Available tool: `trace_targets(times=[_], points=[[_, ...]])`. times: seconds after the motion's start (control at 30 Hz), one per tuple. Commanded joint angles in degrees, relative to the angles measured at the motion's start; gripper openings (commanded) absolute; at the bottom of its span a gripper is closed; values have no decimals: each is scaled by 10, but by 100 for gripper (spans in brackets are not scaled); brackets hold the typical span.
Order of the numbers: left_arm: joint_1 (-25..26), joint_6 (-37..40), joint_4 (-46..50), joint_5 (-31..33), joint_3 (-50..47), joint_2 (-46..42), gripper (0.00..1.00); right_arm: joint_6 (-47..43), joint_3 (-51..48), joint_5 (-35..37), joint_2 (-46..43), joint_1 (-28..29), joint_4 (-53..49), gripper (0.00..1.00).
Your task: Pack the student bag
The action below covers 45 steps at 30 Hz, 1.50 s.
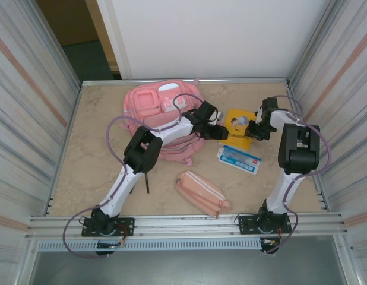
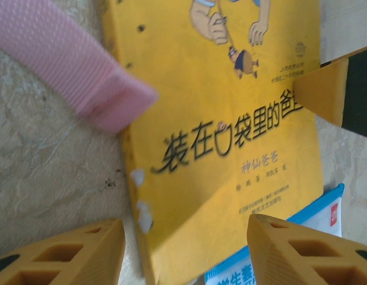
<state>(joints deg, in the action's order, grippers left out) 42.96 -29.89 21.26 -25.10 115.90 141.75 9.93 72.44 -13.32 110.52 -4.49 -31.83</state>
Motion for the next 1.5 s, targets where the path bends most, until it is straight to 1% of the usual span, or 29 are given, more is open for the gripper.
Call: trace_targets(times=[0.0, 0.13, 0.3, 0.4, 0.47, 0.57, 0.67, 0.77, 0.83, 0.93, 1.07, 1.17, 1.27, 1.3, 1.33, 1.37, 1.43, 1.47], points=[[-9, -28, 38, 4, 6, 27, 56, -49, -9, -49, 36, 2, -19, 26], [-9, -48, 31, -24, 3, 28, 55, -52, -16, -126, 37, 3, 4, 25], [-10, -62, 17, -38, 1, 23, 53, -49, -15, -172, 55, -6, 5, 24], [-9, -77, 7, -53, -3, 14, 51, -44, -16, -203, 58, -23, 4, 24], [-11, -108, 6, -70, -12, -1, 51, -41, -16, -236, 59, -35, 5, 24], [-10, -152, -45, -110, -49, -31, 50, -27, -26, -303, 57, -52, 21, 23], [-11, -164, -64, -114, -60, -45, 50, 4, -33, -344, 65, -68, 40, 23], [-12, -167, -47, -100, -48, -35, 50, 23, -44, -337, 70, -75, 47, 24], [-13, -170, -37, -111, -34, -23, 49, 26, -49, -333, 73, -75, 50, 24], [-12, -182, -46, -121, -36, -19, 47, 28, -48, -328, 77, -75, 49, 24], [-8, -183, -67, -111, -44, -26, 34, 32, -56, -319, 71, -77, 57, 24], [-8, -180, -69, -108, -44, -32, 28, 39, -60, -322, 70, -78, 67, 24], [-7, -177, -69, -90, -52, -46, 14, 50, -69, -322, 62, -81, 80, 24], [-6, -172, -69, -87, -54, -52, 12, 60, -76, -322, 58, -84, 91, 27], [-5, -168, -69, -85, -56, -57, 10, 76, -86, -319, 51, -87, 109, 32], [-5, -165, -68, -81, -59, -64, 9, 98, -103, -312, 38, -91, 133, 33], [-1, -158, -76, -54, -78, -92, 6, 167, -166, -294, -2, -99, 239, 35], [4, -149, -90, -41, -91, -107, 5, 185, -187, -286, -19, -101, 266, 38]])
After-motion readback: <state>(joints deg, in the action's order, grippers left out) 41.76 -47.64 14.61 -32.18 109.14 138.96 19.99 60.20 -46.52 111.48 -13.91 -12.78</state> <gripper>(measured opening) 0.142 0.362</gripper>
